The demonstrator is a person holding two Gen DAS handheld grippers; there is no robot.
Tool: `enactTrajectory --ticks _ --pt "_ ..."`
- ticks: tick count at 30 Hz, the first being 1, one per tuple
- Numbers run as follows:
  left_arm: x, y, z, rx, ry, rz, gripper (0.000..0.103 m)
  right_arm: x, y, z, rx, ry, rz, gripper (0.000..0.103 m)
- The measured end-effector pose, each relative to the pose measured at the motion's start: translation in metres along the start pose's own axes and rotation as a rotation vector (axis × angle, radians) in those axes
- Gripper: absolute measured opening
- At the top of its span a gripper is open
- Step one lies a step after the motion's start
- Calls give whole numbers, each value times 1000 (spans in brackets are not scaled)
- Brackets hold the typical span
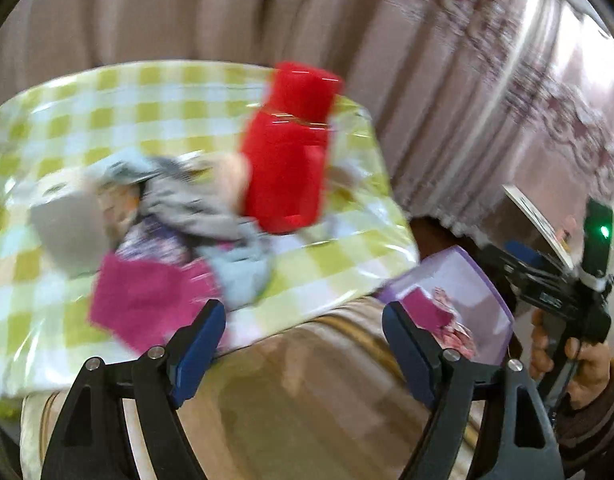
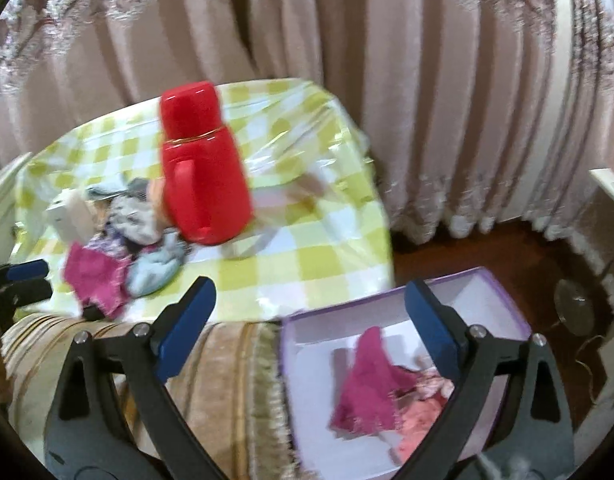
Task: Organize soft objects
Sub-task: 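Move both open tools back over the pile on the table, then grasp the magenta knit sock with the left tool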
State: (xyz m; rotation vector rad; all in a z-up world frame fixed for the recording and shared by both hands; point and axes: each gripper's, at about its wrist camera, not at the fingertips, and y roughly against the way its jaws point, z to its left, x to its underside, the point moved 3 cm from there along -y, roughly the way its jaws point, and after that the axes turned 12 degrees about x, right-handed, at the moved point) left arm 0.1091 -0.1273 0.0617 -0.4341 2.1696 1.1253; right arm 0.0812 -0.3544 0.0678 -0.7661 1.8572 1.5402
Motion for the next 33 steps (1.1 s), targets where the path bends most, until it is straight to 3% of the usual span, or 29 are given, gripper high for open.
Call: enactTrajectory --ticks 8,13,20,28,33 --pt "31 44 89 -115 246 -29 81 10 -7 28 -91 43 33 97" --pt "39 47 122 -102 372 -13 81 11 -12 46 -177 60 70 97" --pt "36 36 164 -114 511 38 81 12 -18 77 -231 130 108 97" --pt "28 12 198 -124 611 89 81 14 -20 115 -306 204 137 97" --pt "25 -9 216 -162 610 103 81 17 -22 136 -345 246 159 97"
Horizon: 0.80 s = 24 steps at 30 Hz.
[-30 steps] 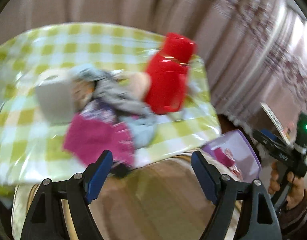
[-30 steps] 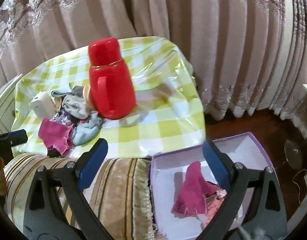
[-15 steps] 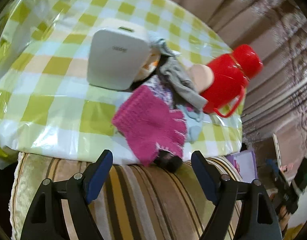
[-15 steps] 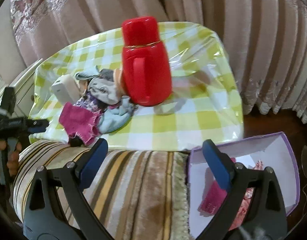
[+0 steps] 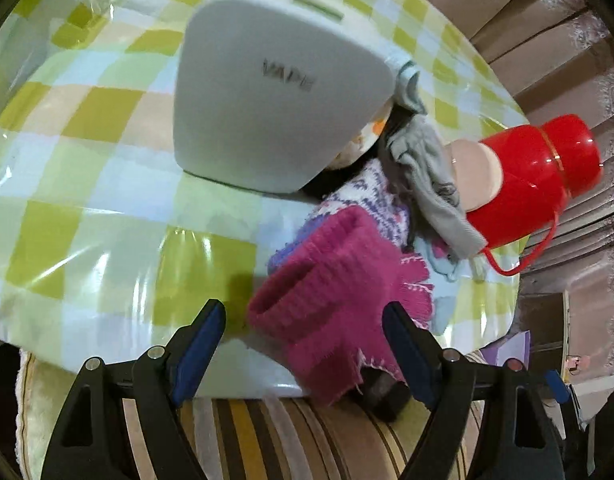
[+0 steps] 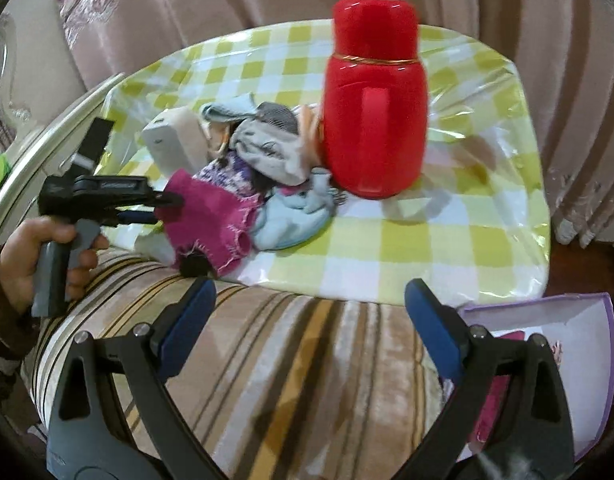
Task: Organize soft objects
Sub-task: 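Grasp the magenta knit sock with the left tool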
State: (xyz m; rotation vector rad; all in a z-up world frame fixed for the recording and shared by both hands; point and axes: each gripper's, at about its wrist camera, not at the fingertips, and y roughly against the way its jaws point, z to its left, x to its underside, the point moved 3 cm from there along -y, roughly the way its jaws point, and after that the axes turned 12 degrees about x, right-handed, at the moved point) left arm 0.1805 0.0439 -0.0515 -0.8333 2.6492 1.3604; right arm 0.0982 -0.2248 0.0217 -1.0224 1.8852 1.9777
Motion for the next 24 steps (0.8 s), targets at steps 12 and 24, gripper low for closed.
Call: enactTrajectory --ticks 12,24 --pt "1 -8 3 88 -35 -4 21 -11 -29 52 -65 120 81 97" --pt "12 49 -7 245 -59 -149 16 -16 -68 110 -120 282 202 97"
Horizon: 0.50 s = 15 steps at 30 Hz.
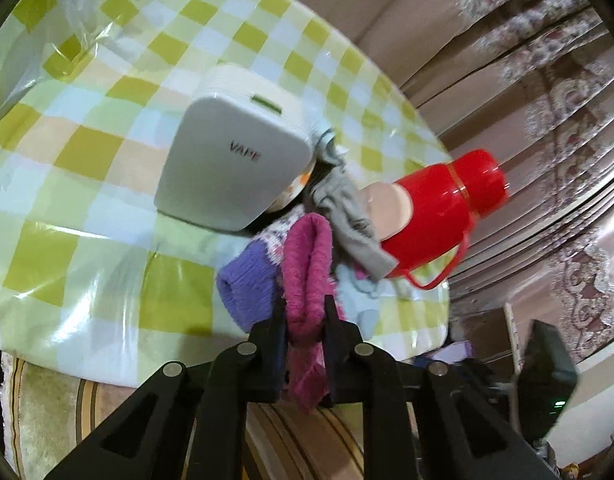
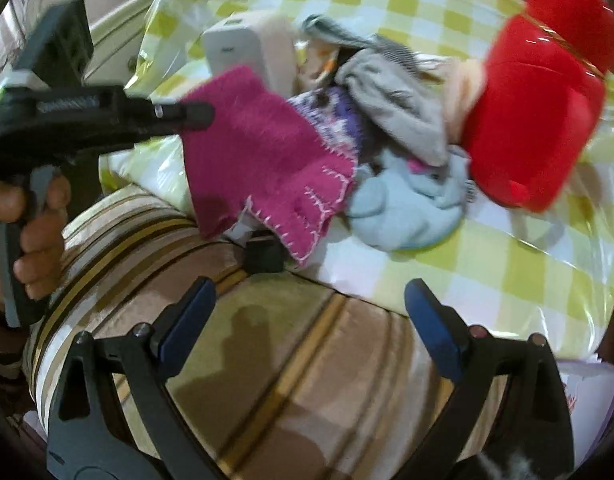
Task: Organize soft objects
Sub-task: 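Grasp the magenta knit sock with the left tool, then grasp the small black item with the right tool while the left tool lifts the sock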
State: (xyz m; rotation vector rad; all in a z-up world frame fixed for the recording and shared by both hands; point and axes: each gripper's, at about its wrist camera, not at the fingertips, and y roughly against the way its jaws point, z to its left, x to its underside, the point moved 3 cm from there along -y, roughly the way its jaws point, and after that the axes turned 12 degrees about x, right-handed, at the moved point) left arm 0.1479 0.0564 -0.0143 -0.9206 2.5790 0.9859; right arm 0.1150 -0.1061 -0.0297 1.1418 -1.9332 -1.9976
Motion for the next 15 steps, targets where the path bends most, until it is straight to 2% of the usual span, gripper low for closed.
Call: enactTrajectory --ticks 8,11,13,15 --pt "-8 38 -5 82 3 -89 15 -16 -24 24 -16 86 51 96" --pt "-11 47 -6 99 2 -121 15 -22 -36 28 -7 99 73 89" --pt "-11 55 -6 98 1 -137 15 -25 -46 33 -7 117 100 79" --pt "-12 62 -5 106 7 -150 15 -26 -53 36 -10 133 117 75"
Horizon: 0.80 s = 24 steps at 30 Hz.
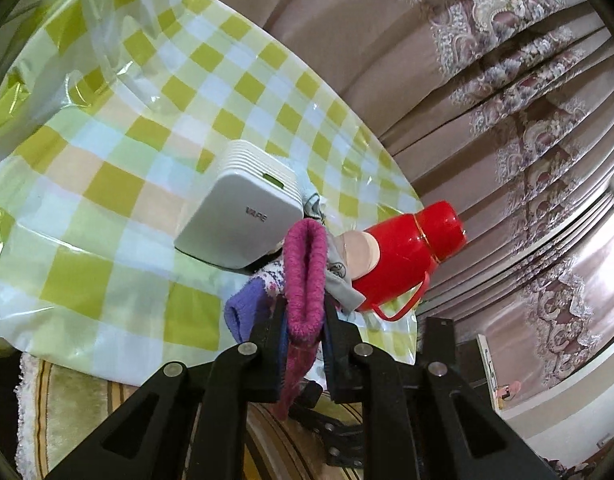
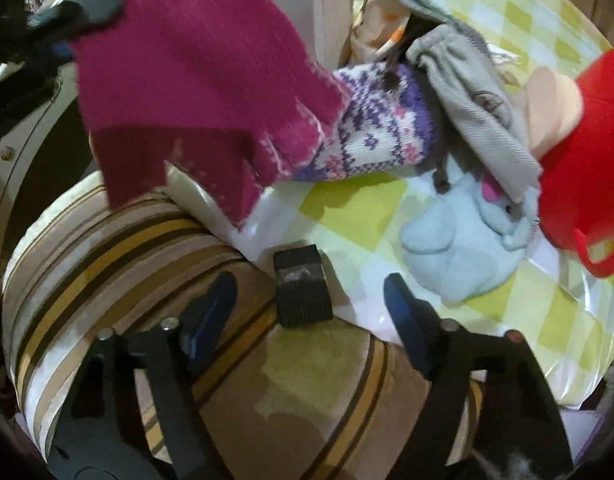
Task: Organize soft objects
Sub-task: 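Grasp the small black item with the right tool while the left tool lifts the sock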
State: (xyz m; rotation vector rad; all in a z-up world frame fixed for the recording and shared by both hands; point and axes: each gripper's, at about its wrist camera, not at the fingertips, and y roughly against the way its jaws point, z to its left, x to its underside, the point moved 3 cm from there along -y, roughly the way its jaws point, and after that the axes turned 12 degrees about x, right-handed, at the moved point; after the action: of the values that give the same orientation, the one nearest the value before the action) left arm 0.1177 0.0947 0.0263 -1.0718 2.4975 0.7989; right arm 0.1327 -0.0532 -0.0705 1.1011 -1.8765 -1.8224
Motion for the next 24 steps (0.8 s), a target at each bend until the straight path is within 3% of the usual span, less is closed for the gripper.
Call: enactTrajectory --ticks 2,9,16,24 --pt "-1 5 0 3 1 -11 15 -3 -4 2 4 13 8 70" --pt "0 13 -1 10 2 -25 15 -2 -18 13 -7 45 47 31" --pt "-1 19 -16 12 -25 -31 15 -3 3 6 17 -11 -37 31" --pt "1 12 -51 30 -91 -10 15 27 44 -23 47 -116 -121 31"
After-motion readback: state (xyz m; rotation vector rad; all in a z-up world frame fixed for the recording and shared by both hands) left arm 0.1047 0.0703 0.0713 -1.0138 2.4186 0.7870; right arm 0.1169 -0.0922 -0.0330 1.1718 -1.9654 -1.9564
